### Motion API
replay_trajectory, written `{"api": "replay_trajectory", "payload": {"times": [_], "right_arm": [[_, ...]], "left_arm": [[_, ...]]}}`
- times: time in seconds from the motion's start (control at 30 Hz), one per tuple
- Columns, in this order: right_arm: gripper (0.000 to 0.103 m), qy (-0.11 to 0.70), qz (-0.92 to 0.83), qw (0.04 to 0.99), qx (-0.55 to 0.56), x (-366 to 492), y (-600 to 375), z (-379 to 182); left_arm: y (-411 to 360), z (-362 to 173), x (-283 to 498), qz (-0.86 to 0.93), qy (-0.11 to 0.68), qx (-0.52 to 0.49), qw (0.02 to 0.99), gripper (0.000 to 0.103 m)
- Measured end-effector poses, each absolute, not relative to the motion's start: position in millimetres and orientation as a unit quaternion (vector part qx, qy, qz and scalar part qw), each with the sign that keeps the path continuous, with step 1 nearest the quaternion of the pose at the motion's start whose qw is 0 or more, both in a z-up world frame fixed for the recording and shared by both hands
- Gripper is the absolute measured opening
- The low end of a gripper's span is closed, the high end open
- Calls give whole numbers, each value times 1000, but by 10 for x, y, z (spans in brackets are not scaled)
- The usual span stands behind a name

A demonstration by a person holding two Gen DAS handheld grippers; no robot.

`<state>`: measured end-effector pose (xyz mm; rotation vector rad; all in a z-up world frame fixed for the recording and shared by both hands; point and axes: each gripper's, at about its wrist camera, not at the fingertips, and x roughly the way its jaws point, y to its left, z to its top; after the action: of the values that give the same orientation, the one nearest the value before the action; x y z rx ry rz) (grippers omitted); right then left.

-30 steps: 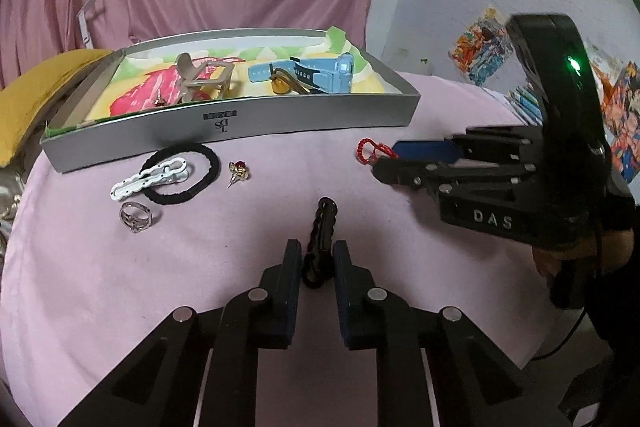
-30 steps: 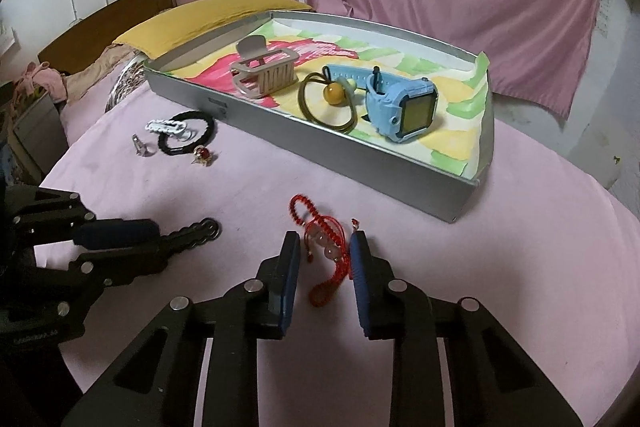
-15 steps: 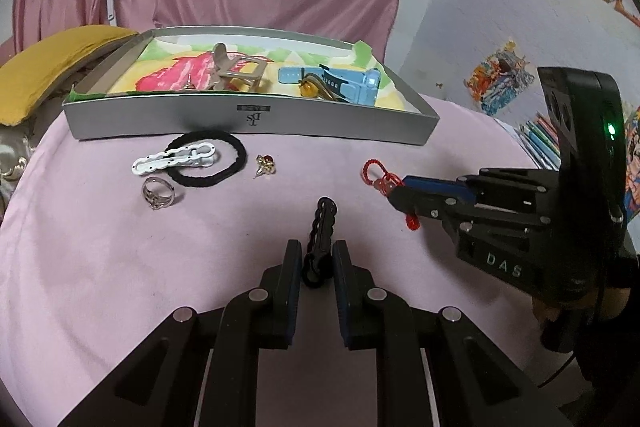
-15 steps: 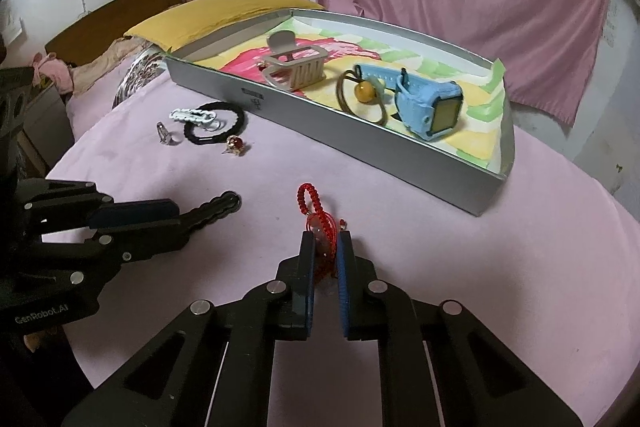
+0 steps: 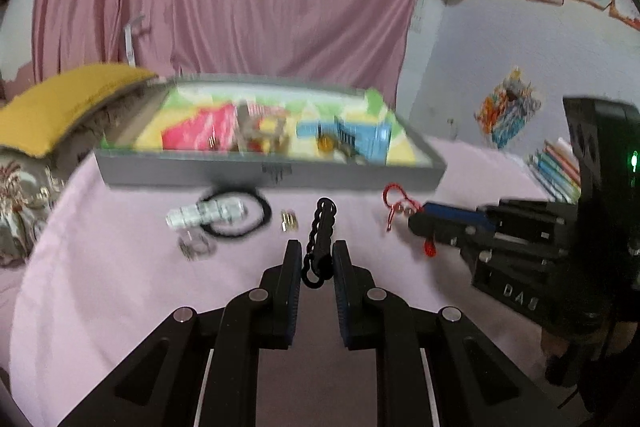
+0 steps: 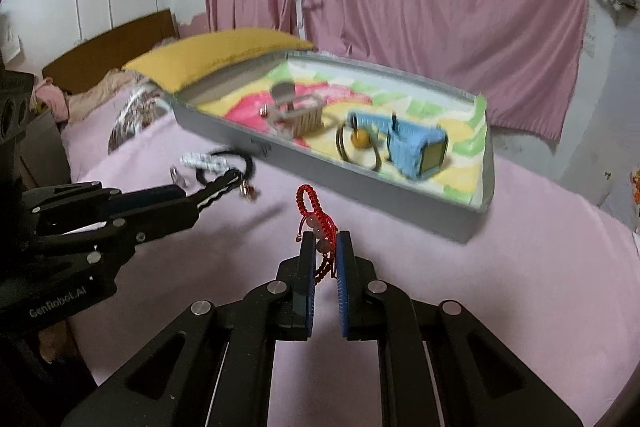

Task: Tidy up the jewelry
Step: 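Carry the black strand and red bracelet over the silver tray with both tools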

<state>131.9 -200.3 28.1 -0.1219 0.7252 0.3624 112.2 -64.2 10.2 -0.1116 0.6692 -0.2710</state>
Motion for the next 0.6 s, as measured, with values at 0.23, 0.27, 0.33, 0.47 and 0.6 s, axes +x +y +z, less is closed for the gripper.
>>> {"api": "replay_trajectory", "payload": {"times": [0.23, 0.27, 0.33, 0.47, 0.6], "right_arm": [[9, 254, 169, 952, 29, 1395, -2052, 575], [9, 245, 166, 954, 37, 1412, -2041, 591], [9, 218, 156, 963, 45, 1461, -2020, 636], [9, 183, 138, 972, 46, 1610, -1910, 693], [9, 169, 125, 977, 38, 1784, -1785, 738]], "left_arm": [[-437, 391, 1219, -121, 237, -80, 961, 15], [-397, 428, 1255, -120, 222, -84, 964, 15], [-327, 481, 1323, -113, 207, -88, 968, 15], [-215, 599, 1529, -104, 179, -94, 974, 15], [-153, 658, 1726, -100, 161, -89, 978, 15]]}}
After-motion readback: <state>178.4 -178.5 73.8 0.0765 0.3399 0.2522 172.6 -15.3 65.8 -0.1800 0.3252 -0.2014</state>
